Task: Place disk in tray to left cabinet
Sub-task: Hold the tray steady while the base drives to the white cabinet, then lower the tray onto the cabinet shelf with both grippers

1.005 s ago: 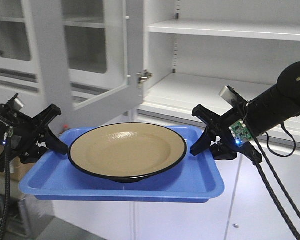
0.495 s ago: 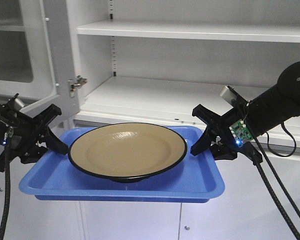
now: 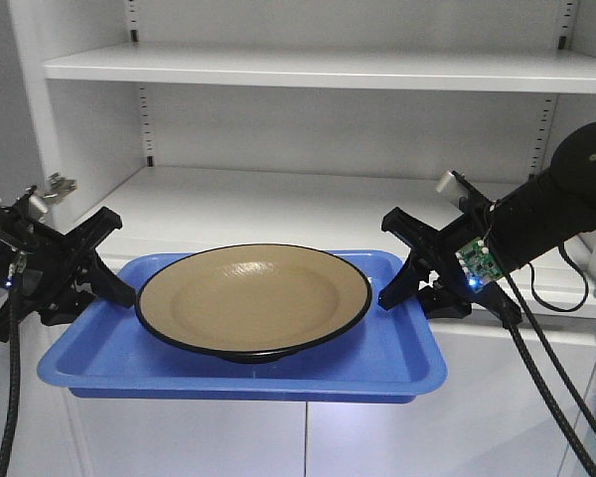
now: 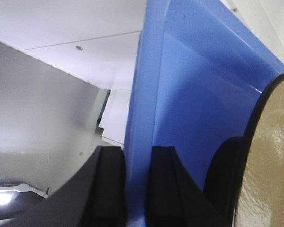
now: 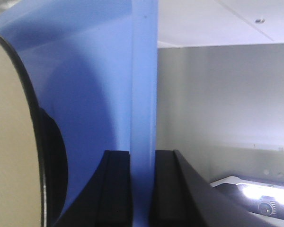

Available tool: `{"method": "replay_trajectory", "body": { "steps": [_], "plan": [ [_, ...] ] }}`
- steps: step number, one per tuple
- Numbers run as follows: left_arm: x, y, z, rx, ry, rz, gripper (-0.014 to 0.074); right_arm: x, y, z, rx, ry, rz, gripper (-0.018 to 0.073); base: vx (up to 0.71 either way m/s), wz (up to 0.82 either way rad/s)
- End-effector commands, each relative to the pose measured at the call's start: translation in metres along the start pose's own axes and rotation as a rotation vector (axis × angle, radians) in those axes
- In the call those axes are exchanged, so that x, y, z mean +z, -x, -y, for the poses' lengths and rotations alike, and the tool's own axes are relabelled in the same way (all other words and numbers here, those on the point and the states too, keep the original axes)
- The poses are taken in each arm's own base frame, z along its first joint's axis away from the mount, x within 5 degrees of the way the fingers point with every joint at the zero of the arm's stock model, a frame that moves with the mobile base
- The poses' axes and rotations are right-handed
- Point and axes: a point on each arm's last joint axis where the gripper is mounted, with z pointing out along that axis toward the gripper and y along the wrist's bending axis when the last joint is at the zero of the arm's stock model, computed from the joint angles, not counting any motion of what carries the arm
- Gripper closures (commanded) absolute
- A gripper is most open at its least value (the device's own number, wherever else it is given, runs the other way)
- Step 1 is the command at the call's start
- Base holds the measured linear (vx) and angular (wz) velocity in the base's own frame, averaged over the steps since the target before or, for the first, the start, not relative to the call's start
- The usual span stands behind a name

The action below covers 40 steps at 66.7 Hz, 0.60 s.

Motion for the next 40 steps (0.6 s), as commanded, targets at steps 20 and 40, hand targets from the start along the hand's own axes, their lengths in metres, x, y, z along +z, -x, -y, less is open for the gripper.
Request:
{"method": "replay_trajectory", "body": {
  "steps": [20, 40],
  "plan": [
    [-0.0234, -0.0243, 0.0528, -0.034, -0.281, -0.069, 0.0596, -0.0302, -0.0225, -0.0556, -0.005, 0.298, -0.033, 0.0565, 0.28, -0.19],
    [-0.0234, -0.0243, 0.0528, -0.034, -0.281, -0.069, 0.0596, -0.0302, -0.0225, -0.0556, -0.005, 0.298, -0.033, 0.0565, 0.27, -0.17]
  ]
}}
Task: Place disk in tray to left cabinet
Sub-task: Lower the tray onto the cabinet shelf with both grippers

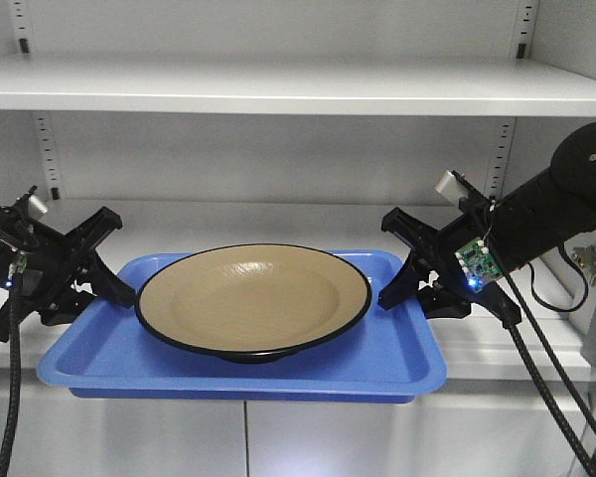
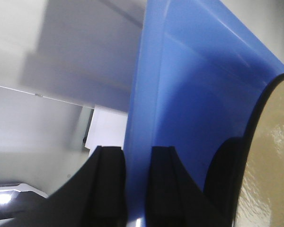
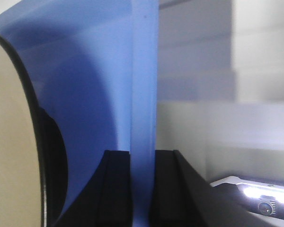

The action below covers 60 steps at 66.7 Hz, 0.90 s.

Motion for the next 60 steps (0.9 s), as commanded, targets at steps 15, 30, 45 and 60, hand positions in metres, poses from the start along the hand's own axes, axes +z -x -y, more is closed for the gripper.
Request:
{"method": "replay_trajectory", "body": {
  "steps": [15, 30, 45, 60],
  "plan": [
    [-0.0234, -0.0243, 0.0528, -0.034, -0.281, -0.069, 0.0596, -0.0301, -0.0225, -0.0555, -0.005, 0.297, -0.033, 0.0565, 0.21, -0.12],
    [-0.0234, -0.0243, 0.0528, -0.034, -0.281, -0.069, 0.0596, -0.0301, -0.0225, -0.0555, -0.005, 0.297, -0.033, 0.0565, 0.14, -0.03],
    [-0.0234, -0.0243, 0.0528, -0.034, -0.281, -0.069, 0.0596, -0.0301, -0.0225, -0.0555, -0.005, 0.297, -0.033, 0.0565, 0.08, 0.01],
    [-0.0234, -0.0243, 0.0528, -0.034, -0.281, -0.069, 0.0596, -0.0301, -0.0225, -0.0555, -0.005, 0.297, -0.033, 0.0565, 0.03, -0.01]
  ]
}}
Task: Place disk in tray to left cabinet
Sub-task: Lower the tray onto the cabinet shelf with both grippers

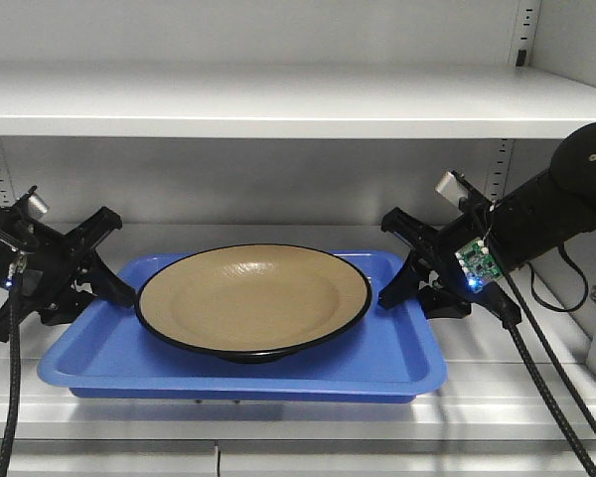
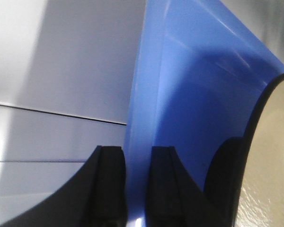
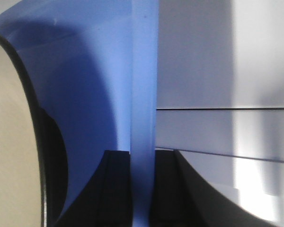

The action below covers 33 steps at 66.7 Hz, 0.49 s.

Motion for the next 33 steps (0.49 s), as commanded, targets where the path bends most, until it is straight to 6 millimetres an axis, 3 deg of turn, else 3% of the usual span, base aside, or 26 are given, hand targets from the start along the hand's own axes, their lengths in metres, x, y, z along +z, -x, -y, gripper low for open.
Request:
{"method": "replay_trajectory", "body": {
  "steps": [1, 33],
  "plan": [
    [-0.0234, -0.0243, 0.0528, -0.034, -0.281, -0.069, 0.0596, -0.0302, -0.0225, -0.0556, -0.005, 0.298, -0.033, 0.0565, 0.0, 0.0],
    [-0.0234, -0.0242, 0.0528, -0.034, -0.281, -0.069, 0.0596, -0.0301, -0.0208, -0.0554, -0.004, 0.295, -0.015, 0.0565, 0.0, 0.0]
  ]
}}
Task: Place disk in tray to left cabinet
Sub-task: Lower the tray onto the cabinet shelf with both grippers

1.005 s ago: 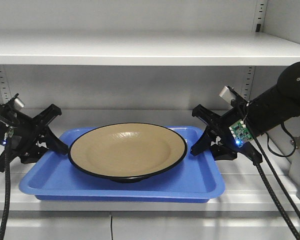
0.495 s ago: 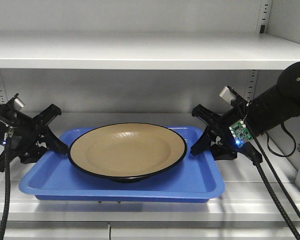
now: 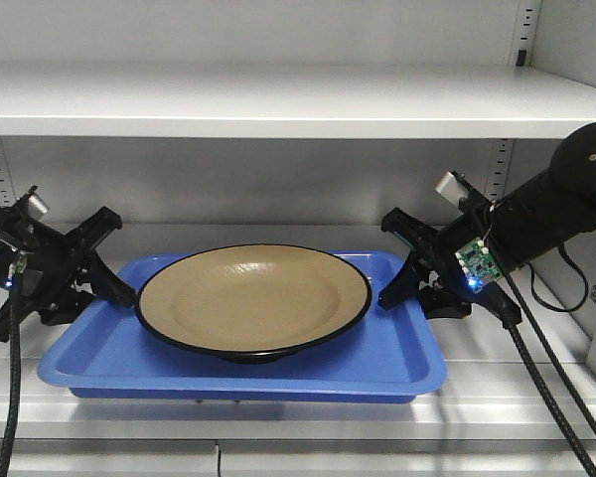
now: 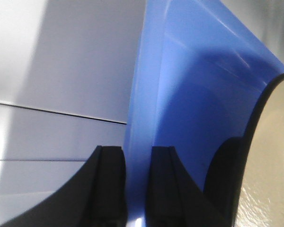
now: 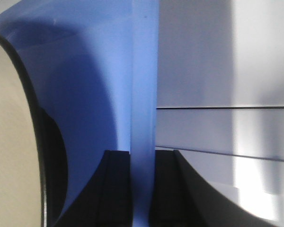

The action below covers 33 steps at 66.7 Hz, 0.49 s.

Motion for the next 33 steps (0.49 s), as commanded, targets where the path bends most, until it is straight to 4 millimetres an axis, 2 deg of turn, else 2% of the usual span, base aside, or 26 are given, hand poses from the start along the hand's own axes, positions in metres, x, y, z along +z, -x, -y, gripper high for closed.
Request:
{"method": "replay_trajectory", "body": {
  "steps": [1, 20, 33],
  "plan": [
    [-0.023, -0.024, 0.053, -0.034, -0.281, -0.069, 0.0596, -0.03, -0.02, -0.055, -0.005, 0.292, -0.011, 0.0565, 0.0, 0.0],
    [-0.022, -0.018, 0.052, -0.038, -0.276, -0.009, 0.0596, -0.026, -0.011, -0.051, -0.006, 0.257, 0.078, 0.0565, 0.0, 0.0],
    [-0.011, 0.002, 0.04, -0.036, -0.206, 0.143, 0.0596, -0.013, 0.007, -0.044, 0.01, 0.255, 0.189, 0.0565, 0.0, 0.0]
  ]
}}
